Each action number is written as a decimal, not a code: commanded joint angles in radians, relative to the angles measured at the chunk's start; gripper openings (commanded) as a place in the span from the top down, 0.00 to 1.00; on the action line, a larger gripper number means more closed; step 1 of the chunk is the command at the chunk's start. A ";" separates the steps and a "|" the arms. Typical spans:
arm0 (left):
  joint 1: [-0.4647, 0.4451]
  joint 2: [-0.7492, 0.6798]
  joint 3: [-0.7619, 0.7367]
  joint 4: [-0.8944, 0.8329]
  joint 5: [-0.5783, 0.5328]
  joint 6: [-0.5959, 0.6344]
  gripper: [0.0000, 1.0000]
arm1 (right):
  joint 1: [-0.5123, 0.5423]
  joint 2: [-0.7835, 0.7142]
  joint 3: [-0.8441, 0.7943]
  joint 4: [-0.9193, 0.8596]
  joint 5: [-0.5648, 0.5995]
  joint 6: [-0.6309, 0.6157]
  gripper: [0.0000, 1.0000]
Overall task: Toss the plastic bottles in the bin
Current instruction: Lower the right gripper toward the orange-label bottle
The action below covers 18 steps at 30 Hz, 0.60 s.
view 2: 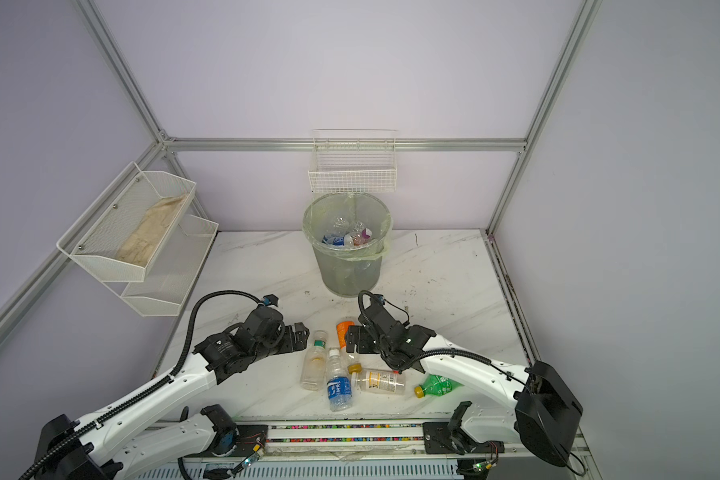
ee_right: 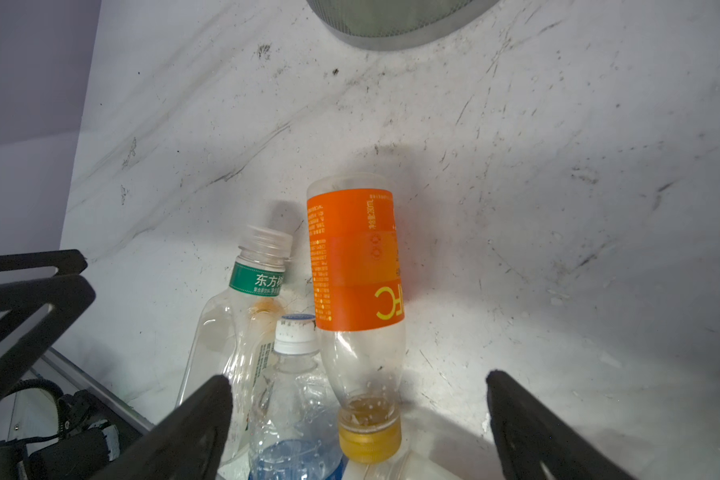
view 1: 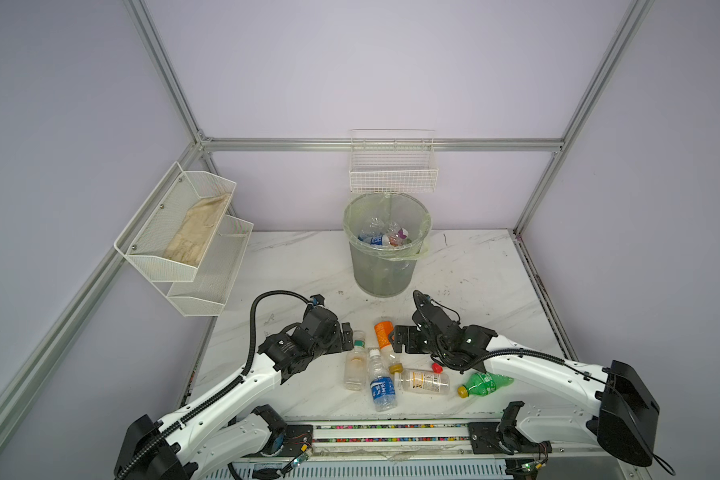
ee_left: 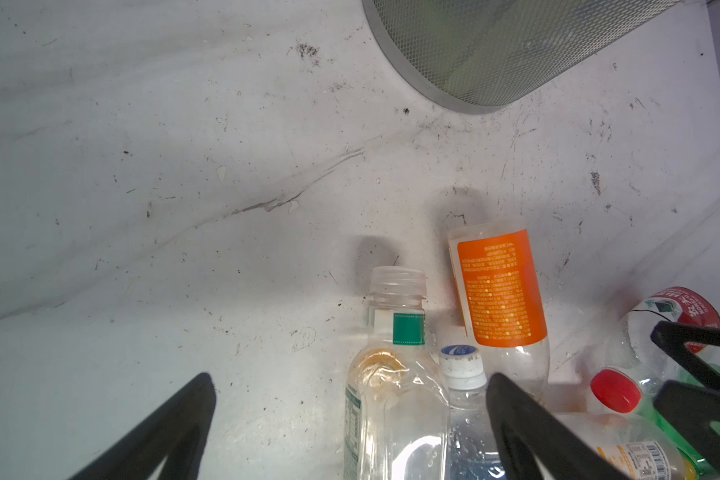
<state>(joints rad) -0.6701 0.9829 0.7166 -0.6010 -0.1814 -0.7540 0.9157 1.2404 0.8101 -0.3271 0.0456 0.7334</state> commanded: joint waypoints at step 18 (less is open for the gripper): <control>-0.003 -0.204 -0.015 0.056 0.015 0.063 0.03 | 0.015 -0.054 0.049 -0.163 0.056 0.086 0.03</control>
<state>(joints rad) -0.6701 0.7994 0.7158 -0.5488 -0.1799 -0.7120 0.9260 1.2095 0.8467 -0.4458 0.0746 0.8001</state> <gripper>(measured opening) 0.975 0.974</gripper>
